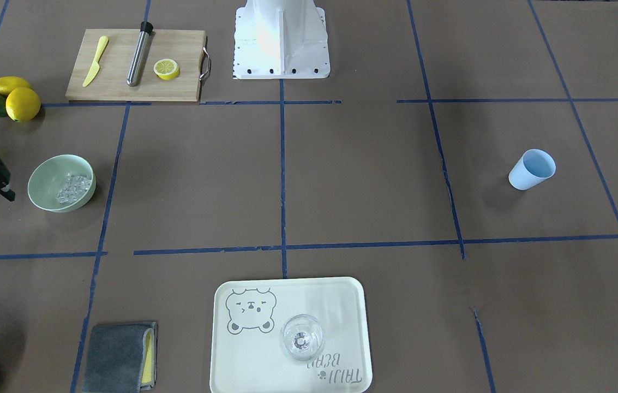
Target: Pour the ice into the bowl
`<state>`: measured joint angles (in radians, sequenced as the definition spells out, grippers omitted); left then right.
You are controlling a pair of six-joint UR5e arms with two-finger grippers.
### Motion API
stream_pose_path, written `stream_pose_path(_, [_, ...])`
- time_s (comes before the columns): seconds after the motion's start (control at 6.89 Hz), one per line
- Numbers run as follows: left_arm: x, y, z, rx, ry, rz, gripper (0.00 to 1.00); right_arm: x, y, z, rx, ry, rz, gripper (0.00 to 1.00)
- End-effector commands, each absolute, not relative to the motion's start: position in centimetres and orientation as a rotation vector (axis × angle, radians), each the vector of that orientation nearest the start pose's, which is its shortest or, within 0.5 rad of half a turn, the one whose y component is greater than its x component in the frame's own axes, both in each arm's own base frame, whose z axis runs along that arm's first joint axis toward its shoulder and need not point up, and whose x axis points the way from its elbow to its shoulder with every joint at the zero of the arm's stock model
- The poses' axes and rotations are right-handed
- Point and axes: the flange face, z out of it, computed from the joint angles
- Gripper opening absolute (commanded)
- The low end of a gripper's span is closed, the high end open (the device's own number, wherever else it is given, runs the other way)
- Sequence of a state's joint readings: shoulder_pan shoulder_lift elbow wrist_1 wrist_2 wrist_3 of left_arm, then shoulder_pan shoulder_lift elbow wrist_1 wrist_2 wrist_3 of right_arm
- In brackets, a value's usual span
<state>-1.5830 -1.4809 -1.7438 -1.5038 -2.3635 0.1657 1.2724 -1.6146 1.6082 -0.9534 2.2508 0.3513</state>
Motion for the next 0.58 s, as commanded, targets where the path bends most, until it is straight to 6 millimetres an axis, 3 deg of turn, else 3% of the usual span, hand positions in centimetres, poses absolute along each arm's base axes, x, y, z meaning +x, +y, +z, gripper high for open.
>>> stream_pose_path(0.0, [-6.8, -45.3, 62.2, 0.085, 0.788, 0.151, 1.00, 3.6, -50.0, 62.5, 0.308, -0.682, -0.217, 1.00])
stream_pose_path(0.15, [-6.8, -45.3, 62.1, 0.086, 0.788, 0.152, 1.00, 7.6, -48.7, 62.8, 0.259, -0.674, -0.140, 1.00])
stream_pose_path(0.29, [-6.7, -45.3, 62.3, 0.083, 0.788, 0.152, 1.00, 8.8, -46.9, 63.9, 0.182, -0.681, -0.085, 1.00])
stream_pose_path(0.44, [-6.7, -45.4, 62.2, 0.081, 0.788, 0.152, 1.00, 8.8, -45.7, 63.8, 0.145, -0.684, -0.071, 1.00])
